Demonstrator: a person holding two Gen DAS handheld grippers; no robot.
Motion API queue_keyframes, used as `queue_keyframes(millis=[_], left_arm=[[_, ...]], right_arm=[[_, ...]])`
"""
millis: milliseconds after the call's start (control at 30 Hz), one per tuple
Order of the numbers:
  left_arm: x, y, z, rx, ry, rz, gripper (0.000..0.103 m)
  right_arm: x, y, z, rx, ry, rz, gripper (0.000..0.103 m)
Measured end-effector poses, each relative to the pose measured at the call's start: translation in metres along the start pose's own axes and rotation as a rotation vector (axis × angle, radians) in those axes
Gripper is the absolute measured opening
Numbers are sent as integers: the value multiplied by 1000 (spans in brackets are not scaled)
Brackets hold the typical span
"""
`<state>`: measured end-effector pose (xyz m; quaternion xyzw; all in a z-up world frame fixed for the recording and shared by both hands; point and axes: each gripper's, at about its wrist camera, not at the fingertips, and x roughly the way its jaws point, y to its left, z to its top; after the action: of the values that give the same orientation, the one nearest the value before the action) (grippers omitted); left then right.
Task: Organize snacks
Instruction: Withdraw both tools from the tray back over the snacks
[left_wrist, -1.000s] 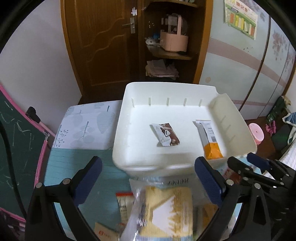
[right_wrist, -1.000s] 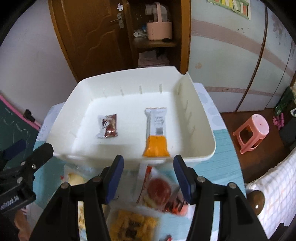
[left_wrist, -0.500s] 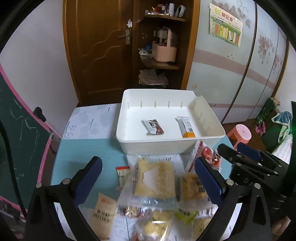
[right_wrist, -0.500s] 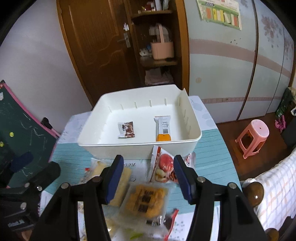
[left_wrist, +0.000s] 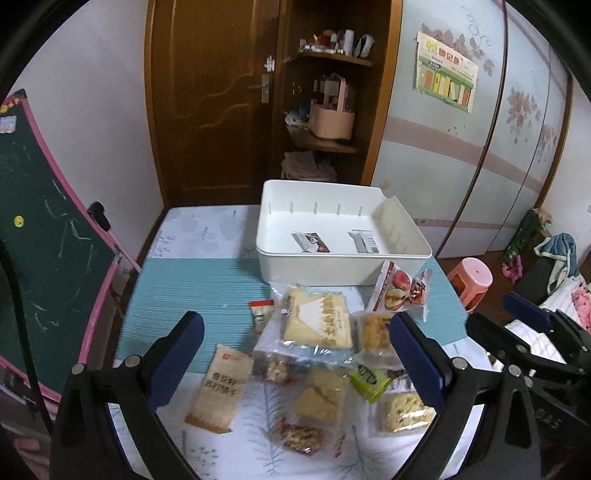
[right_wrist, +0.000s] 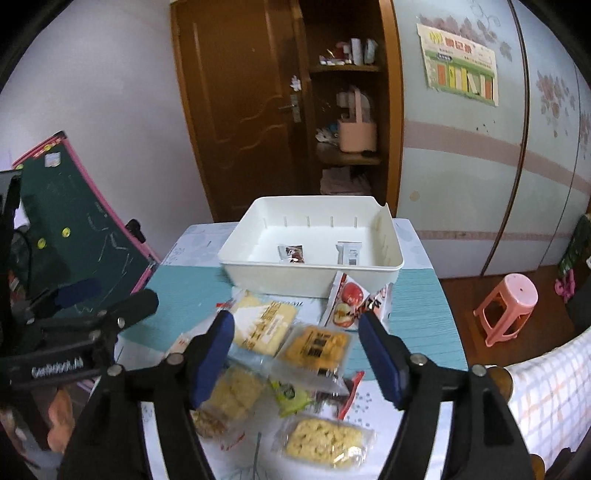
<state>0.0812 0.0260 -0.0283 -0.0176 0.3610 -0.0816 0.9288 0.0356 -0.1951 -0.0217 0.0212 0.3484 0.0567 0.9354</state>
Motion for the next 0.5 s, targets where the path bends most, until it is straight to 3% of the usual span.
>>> queue_keyframes(millis=[200,500], left_arm=[[-5,10,-41,33,13,3,100],[49,13,-109,79,220,-20,100]], right_arm=[[-6,3,-46,-59,35,-47,85],[44,-18,-122,3,277,-56,87]])
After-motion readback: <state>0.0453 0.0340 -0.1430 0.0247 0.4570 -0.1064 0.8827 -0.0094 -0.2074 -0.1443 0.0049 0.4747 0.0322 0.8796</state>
